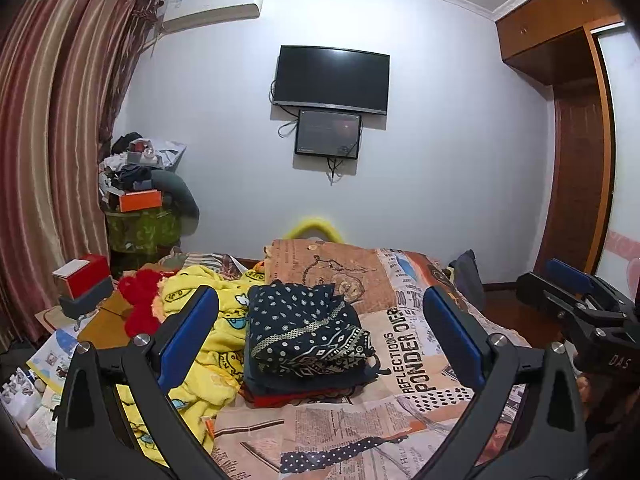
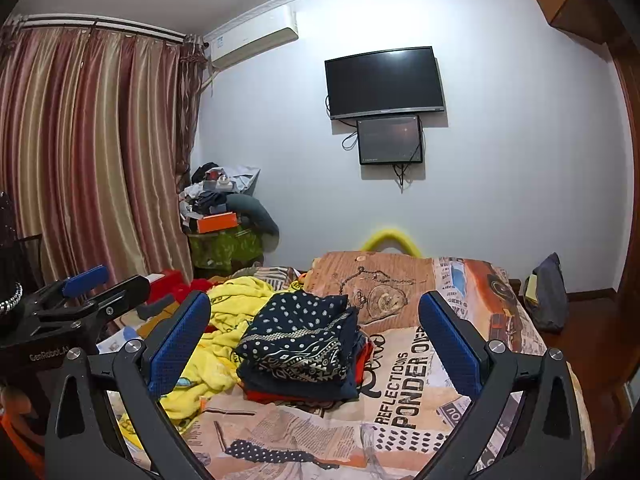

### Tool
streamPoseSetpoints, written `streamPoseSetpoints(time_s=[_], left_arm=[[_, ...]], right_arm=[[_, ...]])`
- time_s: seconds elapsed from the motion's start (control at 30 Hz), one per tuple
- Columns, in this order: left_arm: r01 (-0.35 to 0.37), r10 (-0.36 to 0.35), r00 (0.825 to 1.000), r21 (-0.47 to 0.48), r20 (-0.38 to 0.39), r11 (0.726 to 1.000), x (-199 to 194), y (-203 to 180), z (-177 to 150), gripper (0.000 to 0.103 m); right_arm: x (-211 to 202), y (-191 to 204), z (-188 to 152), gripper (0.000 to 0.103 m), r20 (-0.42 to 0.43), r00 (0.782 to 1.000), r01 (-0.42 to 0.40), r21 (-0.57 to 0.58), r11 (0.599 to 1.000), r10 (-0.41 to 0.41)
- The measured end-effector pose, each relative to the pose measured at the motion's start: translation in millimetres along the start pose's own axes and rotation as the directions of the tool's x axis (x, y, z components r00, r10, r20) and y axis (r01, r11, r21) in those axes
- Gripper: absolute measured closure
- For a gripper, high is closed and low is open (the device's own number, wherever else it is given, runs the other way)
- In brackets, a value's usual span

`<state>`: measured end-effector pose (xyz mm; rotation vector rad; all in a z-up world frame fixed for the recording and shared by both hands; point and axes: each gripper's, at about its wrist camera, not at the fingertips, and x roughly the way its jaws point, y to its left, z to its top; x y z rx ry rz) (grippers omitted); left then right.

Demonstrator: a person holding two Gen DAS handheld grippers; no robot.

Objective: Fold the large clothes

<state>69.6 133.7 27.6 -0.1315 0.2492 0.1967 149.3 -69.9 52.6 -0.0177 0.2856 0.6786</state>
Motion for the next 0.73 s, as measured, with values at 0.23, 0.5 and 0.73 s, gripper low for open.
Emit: streamPoseSetpoints(time_s=[0.23, 0.5, 0.73], left_arm=[[0.008, -0.008, 1.000, -0.009, -0.003, 1.000, 0.7, 2.7, 0.0, 0.000], [0.018, -0.018, 1.000, 0.009, 0.008, 1.000, -3.1, 0.1, -0.9, 0.000], [0.016, -0.016, 1.000, 0.020, 0.006, 1.000, -2.2, -2.0, -2.8, 0.000]], right_arm=[[0.1, 0.9, -0.5, 0.000, 0.002, 1.000, 0.000, 0.003, 1.000, 0.000], [0.0, 1.3, -0.5, 0.000, 0.000, 1.000, -0.002, 0.005, 1.000, 0.002], [1.0, 2.7, -1.5, 0.000, -0.003, 1.000, -0.001, 0.006, 1.000, 0.001]])
